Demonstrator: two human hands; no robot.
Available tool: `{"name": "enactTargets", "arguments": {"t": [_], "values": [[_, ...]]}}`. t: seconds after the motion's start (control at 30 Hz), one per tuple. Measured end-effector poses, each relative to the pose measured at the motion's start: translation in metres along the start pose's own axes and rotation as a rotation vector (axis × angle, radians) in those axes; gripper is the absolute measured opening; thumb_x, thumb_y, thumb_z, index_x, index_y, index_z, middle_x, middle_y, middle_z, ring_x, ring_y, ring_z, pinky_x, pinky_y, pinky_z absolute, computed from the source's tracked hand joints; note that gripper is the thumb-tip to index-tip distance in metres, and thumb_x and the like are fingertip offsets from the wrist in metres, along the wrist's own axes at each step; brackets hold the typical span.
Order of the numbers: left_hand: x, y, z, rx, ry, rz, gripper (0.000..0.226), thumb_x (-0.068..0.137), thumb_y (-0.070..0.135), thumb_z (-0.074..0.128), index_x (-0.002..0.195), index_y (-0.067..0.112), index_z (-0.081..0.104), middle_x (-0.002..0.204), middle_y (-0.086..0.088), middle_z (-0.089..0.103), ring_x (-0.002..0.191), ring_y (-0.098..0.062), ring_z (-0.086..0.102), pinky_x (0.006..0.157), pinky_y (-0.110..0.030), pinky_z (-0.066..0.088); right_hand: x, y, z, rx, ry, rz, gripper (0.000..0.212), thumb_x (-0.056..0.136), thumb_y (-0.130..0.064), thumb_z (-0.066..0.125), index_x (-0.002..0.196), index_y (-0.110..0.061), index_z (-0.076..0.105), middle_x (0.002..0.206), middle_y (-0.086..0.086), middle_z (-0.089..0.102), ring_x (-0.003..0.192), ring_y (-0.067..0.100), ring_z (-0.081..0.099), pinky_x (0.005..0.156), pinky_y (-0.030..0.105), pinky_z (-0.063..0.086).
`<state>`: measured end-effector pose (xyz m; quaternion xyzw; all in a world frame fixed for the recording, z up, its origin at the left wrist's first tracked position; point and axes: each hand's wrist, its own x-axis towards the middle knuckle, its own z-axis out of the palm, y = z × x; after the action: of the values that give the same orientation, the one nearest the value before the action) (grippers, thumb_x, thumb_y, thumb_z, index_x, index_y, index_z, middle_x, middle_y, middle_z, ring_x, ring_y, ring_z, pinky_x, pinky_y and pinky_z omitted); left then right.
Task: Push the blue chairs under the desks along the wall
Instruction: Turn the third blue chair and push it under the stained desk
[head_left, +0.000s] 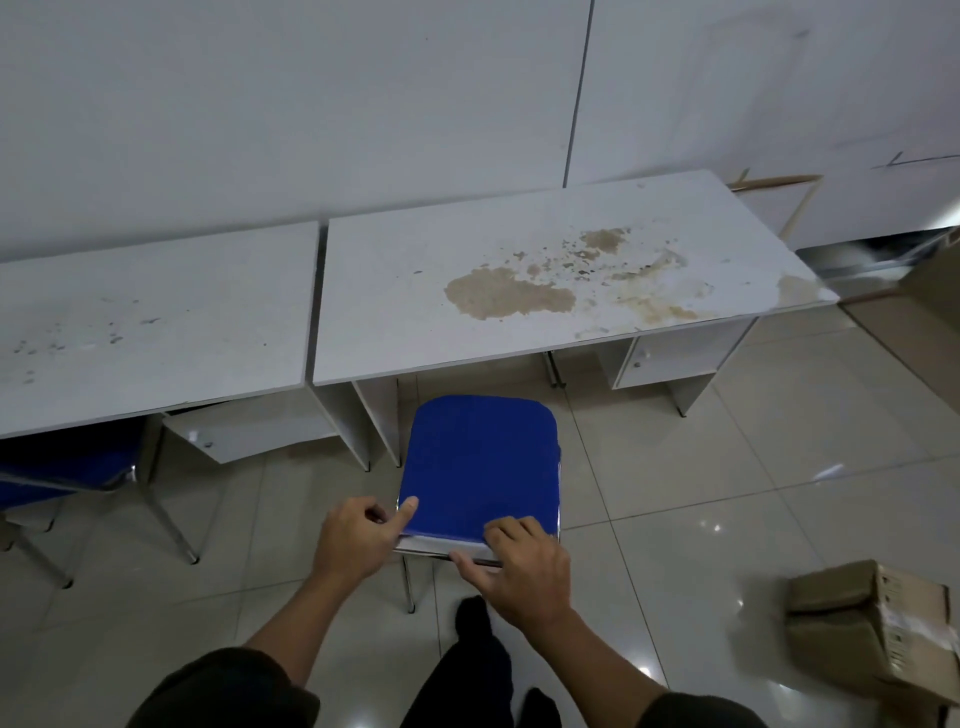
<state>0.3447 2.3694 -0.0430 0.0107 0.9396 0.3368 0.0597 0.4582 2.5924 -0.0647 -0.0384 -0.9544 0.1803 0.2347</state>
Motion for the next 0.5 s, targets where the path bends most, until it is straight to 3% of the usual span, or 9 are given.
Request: {"name": "enactTargets", "arguments": {"t": [0.2, 0.37, 0.5], "values": [[0.040, 0.010, -0.004, -0.038, 0.058, 0.044, 0.070, 0.080, 0.082, 0.056, 0.053, 0.017, 0.064, 0.048, 0.000, 0.059, 0.048, -0.016, 0.058, 0.052, -0.028, 0.042, 0.038, 0.010, 0.016, 0.019, 0.068, -0.050, 0.049, 0.092, -0.066, 0.069, 0.083, -0.019, 0.076, 0.081, -0.007, 0.073, 0.065, 0.009, 0.061, 0.048, 0.028, 0.049], [0.040, 0.040, 0.034, -0.029, -0.002, -0.005, 0.068, 0.077, 0.083, 0.057, 0.057, 0.019, 0.064, 0.051, 0.001, 0.061, 0.051, -0.016, 0.061, 0.051, -0.032, 0.047, 0.058, 0.079, 0.017, -0.014, -0.047, -0.146, 0.051, 0.093, -0.070, 0.063, 0.081, -0.022, 0.073, 0.081, -0.009, 0.069, 0.069, 0.008, 0.056, 0.051, 0.028, 0.047], [0.041, 0.063, 0.059, -0.071, 0.041, -0.036, 0.059, 0.077, 0.076, 0.060, 0.058, 0.020, 0.063, 0.051, 0.001, 0.061, 0.049, -0.016, 0.061, 0.051, -0.038, 0.054, 0.078, 0.118, 0.015, -0.023, -0.064, -0.182, 0.056, 0.093, -0.073, 0.060, 0.077, -0.021, 0.072, 0.077, -0.007, 0.067, 0.065, 0.010, 0.056, 0.049, 0.026, 0.045]]}}
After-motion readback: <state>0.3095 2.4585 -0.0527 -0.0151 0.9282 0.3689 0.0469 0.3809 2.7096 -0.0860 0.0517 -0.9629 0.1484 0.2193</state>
